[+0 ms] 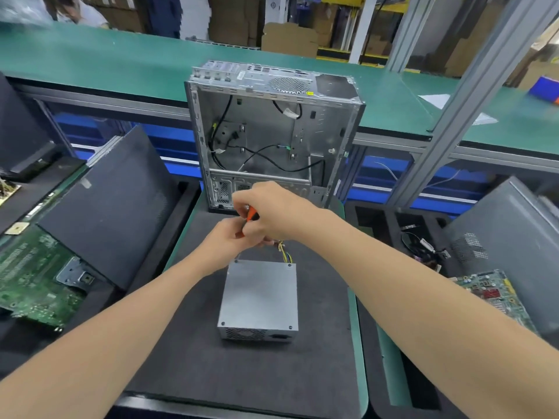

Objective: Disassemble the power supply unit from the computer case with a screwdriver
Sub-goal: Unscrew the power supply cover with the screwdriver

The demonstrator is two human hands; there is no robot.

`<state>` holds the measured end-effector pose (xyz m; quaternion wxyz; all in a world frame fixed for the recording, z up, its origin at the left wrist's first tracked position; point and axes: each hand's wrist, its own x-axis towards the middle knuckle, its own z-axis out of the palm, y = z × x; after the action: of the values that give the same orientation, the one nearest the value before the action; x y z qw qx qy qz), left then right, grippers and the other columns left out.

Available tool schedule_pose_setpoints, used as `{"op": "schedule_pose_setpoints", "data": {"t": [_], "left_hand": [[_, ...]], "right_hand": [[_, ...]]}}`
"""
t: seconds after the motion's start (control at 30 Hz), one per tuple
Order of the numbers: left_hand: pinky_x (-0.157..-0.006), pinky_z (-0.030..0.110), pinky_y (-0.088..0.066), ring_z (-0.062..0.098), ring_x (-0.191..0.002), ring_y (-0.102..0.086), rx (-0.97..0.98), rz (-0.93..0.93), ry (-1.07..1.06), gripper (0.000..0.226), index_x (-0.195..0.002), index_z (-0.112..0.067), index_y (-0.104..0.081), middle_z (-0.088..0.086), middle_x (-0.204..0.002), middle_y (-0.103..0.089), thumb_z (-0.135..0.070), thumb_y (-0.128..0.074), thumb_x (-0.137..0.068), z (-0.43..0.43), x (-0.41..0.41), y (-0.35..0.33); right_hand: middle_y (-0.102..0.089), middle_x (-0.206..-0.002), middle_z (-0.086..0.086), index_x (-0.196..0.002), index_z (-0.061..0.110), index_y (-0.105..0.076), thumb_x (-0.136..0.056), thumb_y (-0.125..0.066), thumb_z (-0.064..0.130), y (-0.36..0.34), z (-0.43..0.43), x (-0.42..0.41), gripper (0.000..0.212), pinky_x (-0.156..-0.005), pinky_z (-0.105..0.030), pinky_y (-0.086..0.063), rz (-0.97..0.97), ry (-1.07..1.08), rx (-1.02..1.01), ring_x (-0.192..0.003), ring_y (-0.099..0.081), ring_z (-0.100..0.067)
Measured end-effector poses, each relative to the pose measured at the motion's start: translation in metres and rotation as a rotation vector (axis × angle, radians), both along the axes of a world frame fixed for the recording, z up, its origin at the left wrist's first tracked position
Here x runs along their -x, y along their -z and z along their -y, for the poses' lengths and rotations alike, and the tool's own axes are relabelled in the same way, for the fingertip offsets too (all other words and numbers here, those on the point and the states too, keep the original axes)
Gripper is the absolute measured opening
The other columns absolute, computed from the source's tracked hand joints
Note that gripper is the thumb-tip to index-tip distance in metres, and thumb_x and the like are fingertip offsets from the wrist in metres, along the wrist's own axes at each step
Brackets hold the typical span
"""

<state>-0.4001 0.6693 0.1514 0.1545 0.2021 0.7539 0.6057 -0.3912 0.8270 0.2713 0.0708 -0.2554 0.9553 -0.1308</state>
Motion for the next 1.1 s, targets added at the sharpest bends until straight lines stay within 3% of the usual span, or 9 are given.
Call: {"op": "schedule_pose_setpoints", "data": {"t": [0.13,0.3,0.53,0.67,0.8,0.87,1.1], "left_hand": [[-0.093,0.020,-0.056,0.014,-0.109,-0.075,0.051,-0.007,-0.031,0.028,-0.109,-0.025,-0.077,-0.003,-0.108,-0.080,-0.048,-0.068,-0.095,0.040,0.007,-0.004],[-0.097,0.041,-0.056,0.017,-0.095,-0.076,0.130,-0.044,-0.073,0.022,-0.099,-0.032,-0.078,-0.001,-0.099,-0.080,-0.051,-0.066,-0.097,0.081,0.016,-0.003],[-0.104,0.047,-0.053,0.008,-0.101,-0.075,0.172,-0.014,-0.113,0.036,-0.103,-0.031,-0.078,-0.009,-0.102,-0.080,-0.062,-0.063,-0.093,0.121,0.022,-0.004],[-0.101,0.042,-0.055,0.004,-0.096,-0.075,0.216,-0.007,-0.115,0.035,-0.103,-0.029,-0.078,-0.014,-0.101,-0.080,-0.058,-0.064,-0.092,0.125,0.023,-0.004],[-0.092,0.026,-0.051,-0.003,-0.099,-0.073,0.233,-0.021,-0.037,0.027,-0.107,-0.029,-0.076,-0.016,-0.101,-0.079,-0.051,-0.063,-0.100,0.126,0.026,-0.007],[-0.091,0.024,-0.050,-0.003,-0.100,-0.072,0.244,-0.020,-0.002,0.027,-0.107,-0.030,-0.077,-0.018,-0.102,-0.079,-0.052,-0.061,-0.101,0.128,0.026,-0.009],[-0.106,0.046,-0.052,0.013,-0.109,-0.074,0.114,0.002,0.050,0.023,-0.113,-0.030,-0.070,-0.005,-0.107,-0.080,-0.045,-0.068,-0.097,0.127,0.031,-0.011]], "right_hand": [[-0.050,-0.094,-0.002,-0.092,0.017,-0.059,-0.079,-0.068,0.017,-0.003,0.041,0.012,0.016,-0.060,-0.032,-0.044,-0.008,-0.024,0.030,-0.088,-0.058,-0.030],[-0.055,-0.087,0.001,-0.089,0.019,-0.059,-0.079,-0.070,0.022,-0.005,0.081,0.021,0.015,-0.072,-0.043,-0.057,-0.016,-0.049,0.020,-0.091,-0.061,-0.029],[-0.059,-0.090,-0.002,-0.083,0.022,-0.058,-0.080,-0.071,0.027,-0.008,0.133,0.033,0.015,-0.071,-0.040,-0.058,-0.030,-0.037,-0.009,-0.088,-0.063,-0.027],[-0.053,-0.085,-0.001,-0.076,0.024,-0.046,-0.082,-0.067,0.036,-0.007,0.145,0.035,0.024,-0.059,-0.034,-0.046,-0.033,-0.012,-0.106,-0.081,-0.061,-0.029],[-0.035,-0.073,0.002,-0.089,0.018,-0.047,-0.092,-0.054,0.047,-0.001,0.142,0.031,0.030,-0.063,-0.035,-0.038,-0.271,0.088,-0.263,-0.074,-0.049,-0.032],[-0.035,-0.070,0.001,-0.088,0.017,-0.048,-0.097,-0.051,0.044,0.001,0.141,0.031,0.029,-0.063,-0.035,-0.037,-0.328,0.098,-0.270,-0.072,-0.048,-0.032],[-0.059,-0.086,0.002,-0.096,0.018,-0.057,-0.091,-0.060,0.025,-0.003,0.121,0.036,0.010,-0.056,-0.030,-0.037,-0.073,0.059,-0.101,-0.083,-0.061,-0.029]]}}
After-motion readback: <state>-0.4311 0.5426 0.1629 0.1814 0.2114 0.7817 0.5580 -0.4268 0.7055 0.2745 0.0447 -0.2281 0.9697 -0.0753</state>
